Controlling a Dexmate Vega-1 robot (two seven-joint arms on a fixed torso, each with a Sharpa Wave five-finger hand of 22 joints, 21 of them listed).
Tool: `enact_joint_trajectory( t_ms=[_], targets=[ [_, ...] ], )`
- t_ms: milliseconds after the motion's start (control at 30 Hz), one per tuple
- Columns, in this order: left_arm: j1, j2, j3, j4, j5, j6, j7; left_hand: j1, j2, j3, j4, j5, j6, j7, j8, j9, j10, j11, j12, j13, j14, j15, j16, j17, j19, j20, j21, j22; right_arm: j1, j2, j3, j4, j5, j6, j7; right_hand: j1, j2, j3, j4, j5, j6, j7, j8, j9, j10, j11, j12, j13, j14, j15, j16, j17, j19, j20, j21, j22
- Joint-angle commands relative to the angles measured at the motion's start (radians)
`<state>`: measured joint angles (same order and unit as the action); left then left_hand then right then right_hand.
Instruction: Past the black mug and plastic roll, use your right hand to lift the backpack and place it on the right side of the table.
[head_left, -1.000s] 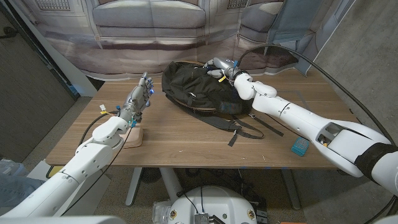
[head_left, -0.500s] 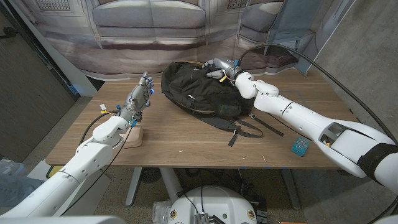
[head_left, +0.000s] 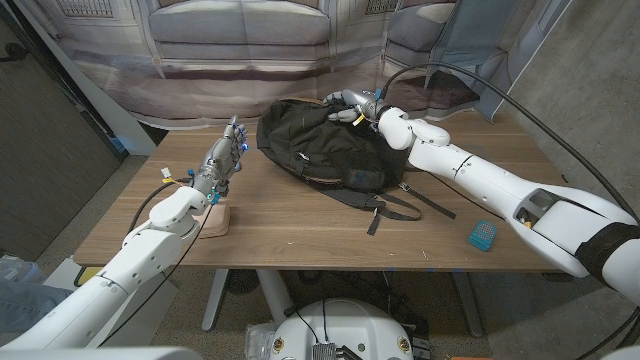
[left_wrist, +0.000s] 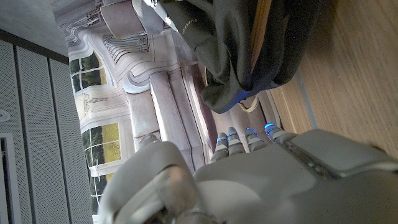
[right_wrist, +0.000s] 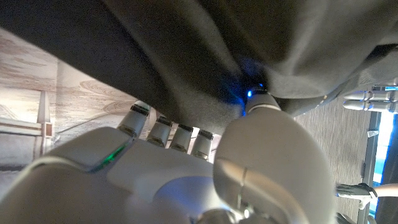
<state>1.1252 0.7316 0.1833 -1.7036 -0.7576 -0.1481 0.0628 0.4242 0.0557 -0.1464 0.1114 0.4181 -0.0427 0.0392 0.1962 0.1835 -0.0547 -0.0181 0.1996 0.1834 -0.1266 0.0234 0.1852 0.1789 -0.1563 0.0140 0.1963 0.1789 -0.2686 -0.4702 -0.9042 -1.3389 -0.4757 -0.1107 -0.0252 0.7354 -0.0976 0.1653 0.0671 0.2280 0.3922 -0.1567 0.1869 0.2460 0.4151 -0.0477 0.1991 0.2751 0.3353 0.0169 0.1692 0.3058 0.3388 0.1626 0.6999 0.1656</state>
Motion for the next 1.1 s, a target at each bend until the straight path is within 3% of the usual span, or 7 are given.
enact_joint_trajectory(
  t_ms=[33, 233, 333, 367, 500, 1100],
  targets=[
    [-0.003, -0.004, 0.004, 0.004, 0.0, -0.007, -0.005, 0.002, 0.006, -0.008, -0.002, 0.007, -0.002, 0.0, 0.001, 0.004, -0.01, 0.001, 0.0, 0.002, -0.008, 0.002, 0.001, 0.004, -0.006, 0.002, 0.002, 0.003, 0.023, -0.014, -0.003, -0.029, 0.0, -0.04, 0.089, -0.041, -0.013, -0.021, 0.013, 0.021, -0.04, 0.008, -0.005, -0.006, -0.045, 0.008, -0.001, -0.006, -0.054, 0.013, 0.003, -0.023, -0.038, 0.019, -0.038, 0.006],
    [-0.002, -0.003, 0.004, 0.003, 0.001, -0.008, -0.005, 0.003, 0.007, -0.01, -0.002, 0.007, -0.001, -0.001, 0.001, 0.004, -0.009, 0.002, 0.0, 0.002, -0.008, 0.003, 0.001, 0.004, -0.005, 0.003, 0.003, 0.003, 0.023, -0.023, -0.009, -0.053, -0.027, -0.07, 0.096, -0.07, -0.028, -0.039, 0.02, 0.037, -0.079, 0.01, -0.006, -0.012, -0.084, 0.021, -0.002, -0.013, -0.093, 0.022, 0.005, -0.043, -0.075, 0.044, -0.075, 0.006],
    [-0.003, -0.004, 0.006, 0.001, 0.001, -0.006, -0.003, 0.003, 0.007, -0.01, -0.002, 0.007, -0.002, -0.001, 0.001, 0.004, -0.011, 0.003, 0.0, 0.002, -0.008, 0.004, 0.001, 0.004, -0.005, 0.003, 0.003, 0.003, 0.02, -0.024, -0.014, -0.069, -0.052, -0.1, 0.088, -0.109, -0.051, -0.069, 0.03, 0.06, -0.11, 0.015, -0.003, -0.019, -0.119, 0.022, -0.001, -0.021, -0.125, 0.034, 0.008, -0.063, -0.119, 0.053, -0.117, 0.007],
    [-0.004, -0.002, 0.006, 0.002, 0.003, -0.006, -0.006, 0.003, 0.007, -0.011, -0.002, 0.007, -0.002, 0.0, 0.001, 0.004, -0.01, 0.001, 0.0, 0.002, -0.008, 0.003, 0.001, 0.004, -0.005, 0.003, 0.003, 0.003, 0.018, -0.025, -0.014, -0.074, -0.061, -0.108, 0.081, -0.131, -0.06, -0.085, 0.036, 0.07, -0.126, 0.021, -0.004, -0.022, -0.131, 0.034, 0.001, -0.025, -0.138, 0.039, 0.01, -0.071, -0.136, 0.054, -0.134, 0.007],
    [-0.003, -0.003, 0.007, 0.0, 0.002, -0.005, -0.005, 0.004, 0.008, -0.012, -0.002, 0.007, -0.002, -0.001, 0.001, 0.004, -0.009, 0.001, 0.0, 0.002, -0.008, 0.003, 0.001, 0.004, -0.005, 0.004, 0.003, 0.003, 0.011, -0.032, -0.014, -0.098, -0.088, -0.127, 0.062, -0.172, -0.075, -0.117, 0.047, 0.084, -0.135, 0.024, 0.001, -0.026, -0.149, 0.036, 0.003, -0.03, -0.154, 0.043, 0.012, -0.082, -0.162, 0.054, -0.162, 0.008],
    [-0.003, 0.001, 0.008, -0.011, 0.005, 0.001, 0.0, 0.005, 0.01, -0.016, -0.002, 0.007, -0.001, -0.002, 0.001, 0.004, -0.009, 0.001, 0.001, 0.002, -0.009, 0.004, 0.002, 0.004, -0.006, 0.004, 0.003, 0.004, 0.009, -0.075, 0.017, -0.175, -0.1, -0.153, 0.115, -0.182, -0.073, -0.132, 0.047, 0.097, -0.131, 0.025, 0.007, -0.029, -0.148, 0.037, 0.01, -0.034, -0.154, 0.038, 0.017, -0.09, -0.154, 0.052, -0.172, 0.009]
  ],
)
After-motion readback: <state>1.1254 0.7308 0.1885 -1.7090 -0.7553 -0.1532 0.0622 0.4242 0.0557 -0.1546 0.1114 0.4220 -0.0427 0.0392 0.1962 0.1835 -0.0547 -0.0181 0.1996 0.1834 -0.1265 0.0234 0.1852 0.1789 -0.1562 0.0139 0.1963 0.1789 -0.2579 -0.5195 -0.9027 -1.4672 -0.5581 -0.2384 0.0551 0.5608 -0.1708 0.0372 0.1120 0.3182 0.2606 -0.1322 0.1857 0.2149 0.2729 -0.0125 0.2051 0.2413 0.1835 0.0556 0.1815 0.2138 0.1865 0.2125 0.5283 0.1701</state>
